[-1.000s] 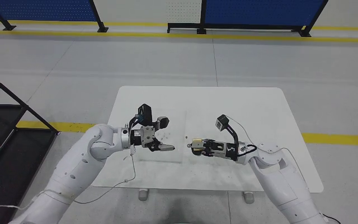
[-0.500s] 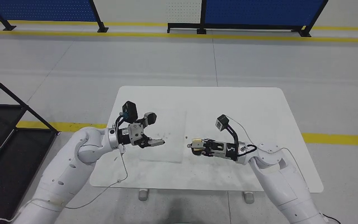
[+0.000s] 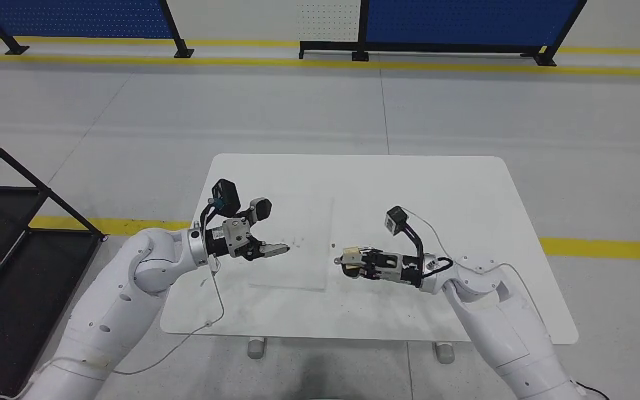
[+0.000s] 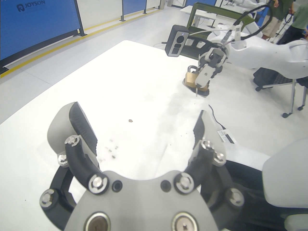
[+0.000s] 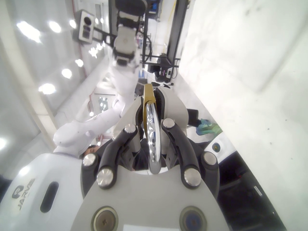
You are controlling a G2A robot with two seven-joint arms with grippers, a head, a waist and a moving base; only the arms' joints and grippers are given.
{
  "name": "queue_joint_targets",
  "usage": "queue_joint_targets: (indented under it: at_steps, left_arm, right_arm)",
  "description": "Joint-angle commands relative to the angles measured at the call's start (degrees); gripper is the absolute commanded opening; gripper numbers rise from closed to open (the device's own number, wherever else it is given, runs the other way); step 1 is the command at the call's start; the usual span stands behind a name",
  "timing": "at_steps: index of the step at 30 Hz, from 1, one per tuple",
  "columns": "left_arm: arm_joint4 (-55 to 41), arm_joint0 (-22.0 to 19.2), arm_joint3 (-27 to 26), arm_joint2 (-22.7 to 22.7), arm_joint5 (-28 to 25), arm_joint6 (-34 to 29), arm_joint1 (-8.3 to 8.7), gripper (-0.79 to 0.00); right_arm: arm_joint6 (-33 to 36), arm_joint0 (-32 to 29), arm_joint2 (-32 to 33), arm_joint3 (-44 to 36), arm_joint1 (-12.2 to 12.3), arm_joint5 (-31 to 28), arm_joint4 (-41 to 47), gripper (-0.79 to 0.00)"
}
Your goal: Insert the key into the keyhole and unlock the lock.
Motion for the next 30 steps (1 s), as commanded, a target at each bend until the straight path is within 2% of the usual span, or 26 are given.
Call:
queue_joint_targets:
  at_steps: [1, 10, 16, 23, 30]
  left_arm:
    - [0.0, 0.0, 0.0, 0.0, 0.0, 0.0, 0.00, 0.000]
    - [0.0, 0.0, 0.0, 0.0, 0.0, 0.0, 0.00, 0.000]
    - [0.0, 0.0, 0.0, 0.0, 0.0, 0.0, 0.00, 0.000]
    - [0.0, 0.0, 0.0, 0.0, 0.0, 0.0, 0.00, 0.000]
    - [0.0, 0.0, 0.0, 0.0, 0.0, 0.0, 0.00, 0.000]
  right_arm:
    - [-1.1, 1.7, -0.9, 1.1, -0.1, 3.3, -2.5, -0.785]
    - [-3.6, 11.9, -6.1, 11.3, -1.9, 10.5, -7.9, -0.785]
    - [-6.5, 17.7, -11.1, 19.5, -4.1, 11.8, -9.9, -0.785]
    - [-11.9, 20.5, -15.6, 25.6, -6.4, 12.9, -12.4, -0.785]
    - [-15.8, 21.5, -18.7, 26.4, -7.8, 15.3, -17.3, -0.785]
